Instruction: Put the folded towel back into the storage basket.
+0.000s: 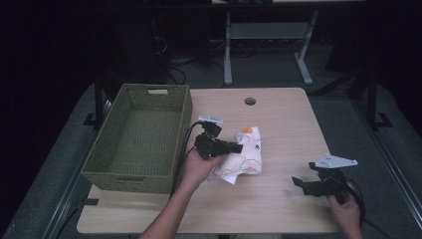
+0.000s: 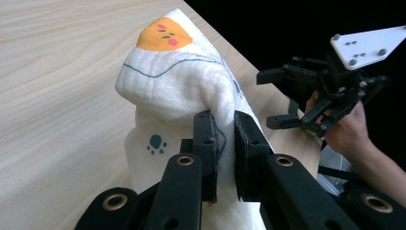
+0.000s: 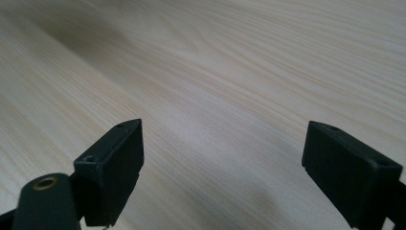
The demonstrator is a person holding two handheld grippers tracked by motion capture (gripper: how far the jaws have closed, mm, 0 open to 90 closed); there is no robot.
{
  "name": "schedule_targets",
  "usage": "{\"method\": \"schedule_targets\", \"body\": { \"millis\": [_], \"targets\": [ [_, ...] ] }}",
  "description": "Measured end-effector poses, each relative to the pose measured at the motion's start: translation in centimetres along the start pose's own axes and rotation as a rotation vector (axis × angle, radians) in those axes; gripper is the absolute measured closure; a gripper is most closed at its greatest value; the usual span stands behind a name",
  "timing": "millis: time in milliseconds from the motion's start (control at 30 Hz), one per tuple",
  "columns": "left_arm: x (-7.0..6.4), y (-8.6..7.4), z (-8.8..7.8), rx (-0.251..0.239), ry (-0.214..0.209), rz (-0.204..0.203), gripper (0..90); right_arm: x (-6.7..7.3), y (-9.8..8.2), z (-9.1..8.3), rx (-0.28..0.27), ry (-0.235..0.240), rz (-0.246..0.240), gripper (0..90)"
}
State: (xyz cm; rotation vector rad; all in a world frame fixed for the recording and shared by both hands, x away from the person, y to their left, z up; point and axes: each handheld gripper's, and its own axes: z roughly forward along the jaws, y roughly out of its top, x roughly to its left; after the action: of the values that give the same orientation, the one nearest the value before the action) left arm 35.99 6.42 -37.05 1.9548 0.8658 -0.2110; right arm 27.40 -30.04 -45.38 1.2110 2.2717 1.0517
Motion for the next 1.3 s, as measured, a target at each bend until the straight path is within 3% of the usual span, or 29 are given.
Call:
{"method": "schedule_targets", "body": {
  "millis": [500, 1300],
  "targets": [
    [-0.1, 0.4, -1.7, -0.011, -0.005, -0.002, 82.0, 0.0, 0.0, 0.1, 0.003, -0.004, 0.0, 13.9],
    [-0.9, 1.1, -4.1, -0.03, -0.058, -0.001, 81.9, 0.0, 0.0, 0.1, 0.005, -0.008, -0.005, 13.9]
  ]
}}
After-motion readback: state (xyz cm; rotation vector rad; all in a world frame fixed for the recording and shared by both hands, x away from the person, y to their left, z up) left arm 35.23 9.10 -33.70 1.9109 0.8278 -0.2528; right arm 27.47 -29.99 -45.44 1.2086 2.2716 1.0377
